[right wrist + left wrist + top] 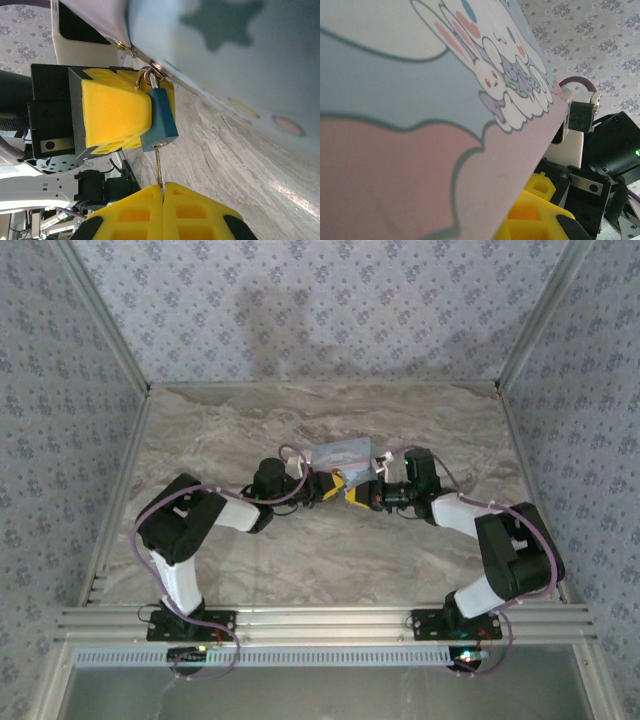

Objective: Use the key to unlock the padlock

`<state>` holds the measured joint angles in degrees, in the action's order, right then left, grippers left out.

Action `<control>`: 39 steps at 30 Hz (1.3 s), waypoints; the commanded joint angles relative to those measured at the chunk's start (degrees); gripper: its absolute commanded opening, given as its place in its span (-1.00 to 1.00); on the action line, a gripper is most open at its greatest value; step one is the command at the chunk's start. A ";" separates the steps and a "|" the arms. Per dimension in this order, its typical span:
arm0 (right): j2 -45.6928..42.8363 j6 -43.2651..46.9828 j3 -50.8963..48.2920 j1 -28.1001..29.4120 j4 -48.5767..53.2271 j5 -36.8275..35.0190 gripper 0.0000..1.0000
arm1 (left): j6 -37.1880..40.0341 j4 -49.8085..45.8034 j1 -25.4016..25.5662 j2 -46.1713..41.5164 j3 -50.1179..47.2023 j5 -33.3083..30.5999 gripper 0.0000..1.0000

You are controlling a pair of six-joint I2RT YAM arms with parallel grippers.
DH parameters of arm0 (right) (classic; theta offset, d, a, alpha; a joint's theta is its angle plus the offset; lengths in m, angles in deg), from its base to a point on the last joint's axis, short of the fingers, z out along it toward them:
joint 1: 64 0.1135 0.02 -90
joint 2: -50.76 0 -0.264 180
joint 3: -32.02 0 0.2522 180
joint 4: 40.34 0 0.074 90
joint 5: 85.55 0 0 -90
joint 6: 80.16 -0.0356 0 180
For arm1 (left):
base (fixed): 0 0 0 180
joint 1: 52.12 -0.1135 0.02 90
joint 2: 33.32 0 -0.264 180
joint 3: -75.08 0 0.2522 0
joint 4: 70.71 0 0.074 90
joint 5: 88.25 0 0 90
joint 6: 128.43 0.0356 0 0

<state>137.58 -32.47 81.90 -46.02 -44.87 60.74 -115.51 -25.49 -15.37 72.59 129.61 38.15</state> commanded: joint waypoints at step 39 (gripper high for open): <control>-2.73 -1.99 -0.02 -3.32 3.78 -2.73 -1.00 | 0.17 4.56 -0.45 0.00 -0.53 0.95 -1.00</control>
<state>137.15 -33.03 82.32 -47.70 -43.51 58.23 -116.01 -24.98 -16.02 72.98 129.41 37.17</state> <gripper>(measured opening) 0.060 0.110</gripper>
